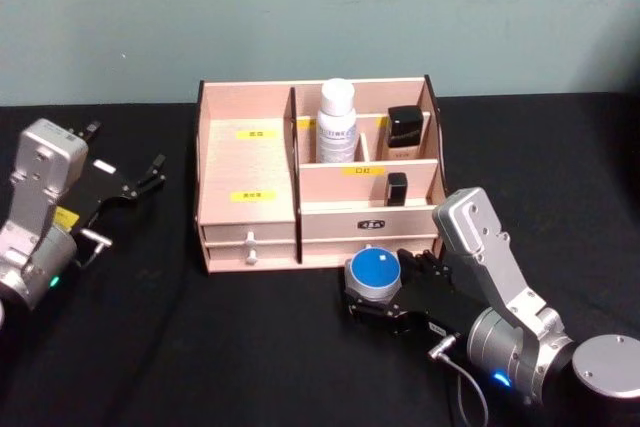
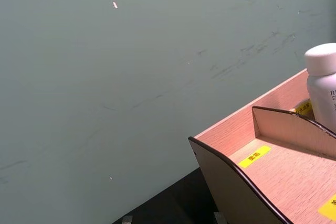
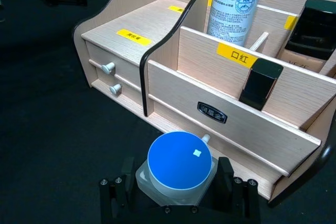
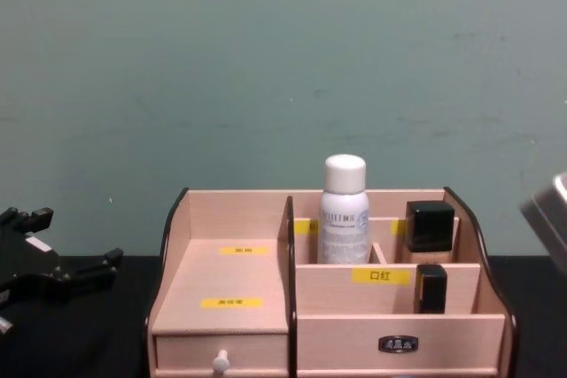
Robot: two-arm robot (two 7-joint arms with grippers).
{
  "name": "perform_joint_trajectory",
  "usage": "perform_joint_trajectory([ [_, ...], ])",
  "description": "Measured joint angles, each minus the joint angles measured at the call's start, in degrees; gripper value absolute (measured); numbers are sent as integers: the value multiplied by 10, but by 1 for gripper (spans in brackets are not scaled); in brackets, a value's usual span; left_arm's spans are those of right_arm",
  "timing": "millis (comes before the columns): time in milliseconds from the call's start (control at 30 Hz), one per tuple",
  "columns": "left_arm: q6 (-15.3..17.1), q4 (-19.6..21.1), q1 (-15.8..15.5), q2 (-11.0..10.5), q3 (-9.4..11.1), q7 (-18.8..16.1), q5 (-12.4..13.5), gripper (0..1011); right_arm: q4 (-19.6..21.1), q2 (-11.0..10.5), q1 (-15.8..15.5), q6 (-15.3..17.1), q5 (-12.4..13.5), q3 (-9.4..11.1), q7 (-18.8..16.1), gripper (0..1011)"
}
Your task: Pick up the facial cleanser and watermelon frost from the table and place them into the tiered storage box.
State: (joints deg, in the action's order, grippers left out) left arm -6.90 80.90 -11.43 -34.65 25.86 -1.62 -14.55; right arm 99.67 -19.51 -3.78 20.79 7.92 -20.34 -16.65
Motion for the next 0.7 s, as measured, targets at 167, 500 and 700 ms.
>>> perform_joint_trajectory([
  [167,0,0,0,0,0,0,0,1001,-1,1,1,0,-6,1,0,1003],
  [500,0,0,0,0,0,0,0,1001,-1,1,1,-1,-6,1,1,1003],
  [700,0,0,0,0,0,0,0,1001,-1,1,1,-1,-5,1,1,883],
])
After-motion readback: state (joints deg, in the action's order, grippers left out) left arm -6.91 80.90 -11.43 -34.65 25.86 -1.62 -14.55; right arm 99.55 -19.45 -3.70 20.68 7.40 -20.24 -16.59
